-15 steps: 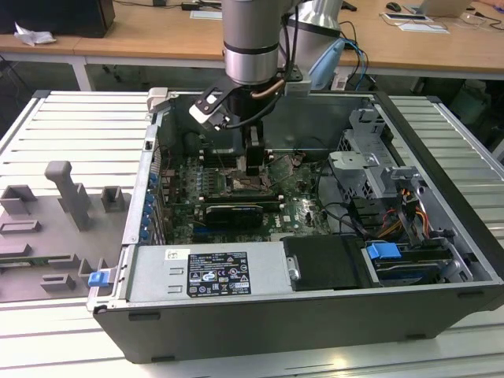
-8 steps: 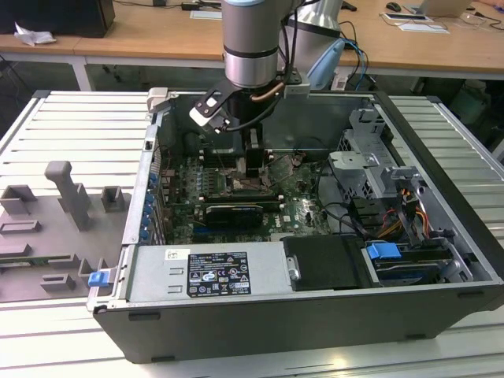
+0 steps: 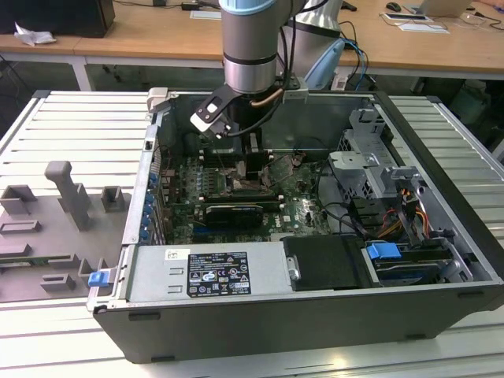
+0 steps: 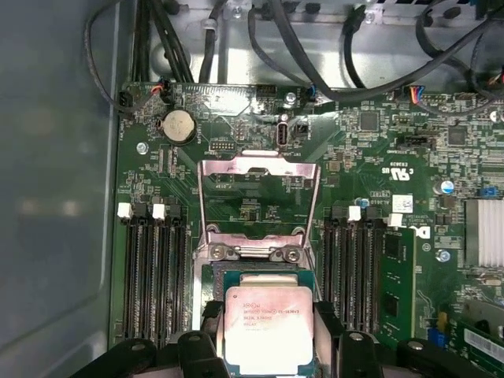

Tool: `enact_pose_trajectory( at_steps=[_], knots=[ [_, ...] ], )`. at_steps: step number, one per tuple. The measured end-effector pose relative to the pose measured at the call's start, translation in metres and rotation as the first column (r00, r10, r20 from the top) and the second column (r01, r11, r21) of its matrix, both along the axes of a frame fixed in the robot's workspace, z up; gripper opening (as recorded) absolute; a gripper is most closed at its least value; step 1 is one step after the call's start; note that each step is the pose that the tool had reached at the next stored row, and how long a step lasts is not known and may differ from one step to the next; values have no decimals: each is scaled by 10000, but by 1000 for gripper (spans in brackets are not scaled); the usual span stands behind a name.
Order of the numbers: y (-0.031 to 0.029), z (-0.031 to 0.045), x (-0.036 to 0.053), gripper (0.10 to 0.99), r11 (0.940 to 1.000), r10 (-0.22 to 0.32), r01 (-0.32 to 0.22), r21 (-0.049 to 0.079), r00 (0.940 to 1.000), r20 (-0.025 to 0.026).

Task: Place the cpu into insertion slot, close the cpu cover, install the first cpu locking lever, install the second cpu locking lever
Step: 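Place the cpu into insertion slot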

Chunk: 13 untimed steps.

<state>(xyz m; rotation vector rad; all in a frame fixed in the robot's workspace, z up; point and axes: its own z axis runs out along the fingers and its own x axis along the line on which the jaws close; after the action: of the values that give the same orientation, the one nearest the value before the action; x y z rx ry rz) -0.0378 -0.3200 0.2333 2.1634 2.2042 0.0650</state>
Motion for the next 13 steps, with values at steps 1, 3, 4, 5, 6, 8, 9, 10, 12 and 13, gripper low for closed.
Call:
enact_pose_trajectory(
  at_steps=[1, 3, 4, 5, 6, 8, 9, 10, 12, 13],
  knots=[
    [1, -7, 0, 541, 10000, 2, -2, 0, 10000, 0],
    [6, -14, -1, 541, 10000, 5, -5, 0, 10000, -29],
    [6, -17, -1, 541, 10000, 9, -9, 1, 10000, -33],
    [5, -20, -1, 541, 10000, 11, -11, -1, 10000, -34],
    [6, -23, -1, 541, 10000, 13, -13, 0, 10000, -34],
    [5, -30, 0, 541, 10000, 16, -16, -1, 10000, -34],
    [5, -31, -1, 541, 10000, 16, -16, -2, 10000, -34],
    [5, -34, 0, 541, 10000, 16, -16, -1, 10000, -34],
    [6, -42, 0, 541, 10000, 16, -16, -1, 10000, -34],
    [6, -45, 0, 541, 10000, 16, -16, 0, 10000, -34]
  ],
)
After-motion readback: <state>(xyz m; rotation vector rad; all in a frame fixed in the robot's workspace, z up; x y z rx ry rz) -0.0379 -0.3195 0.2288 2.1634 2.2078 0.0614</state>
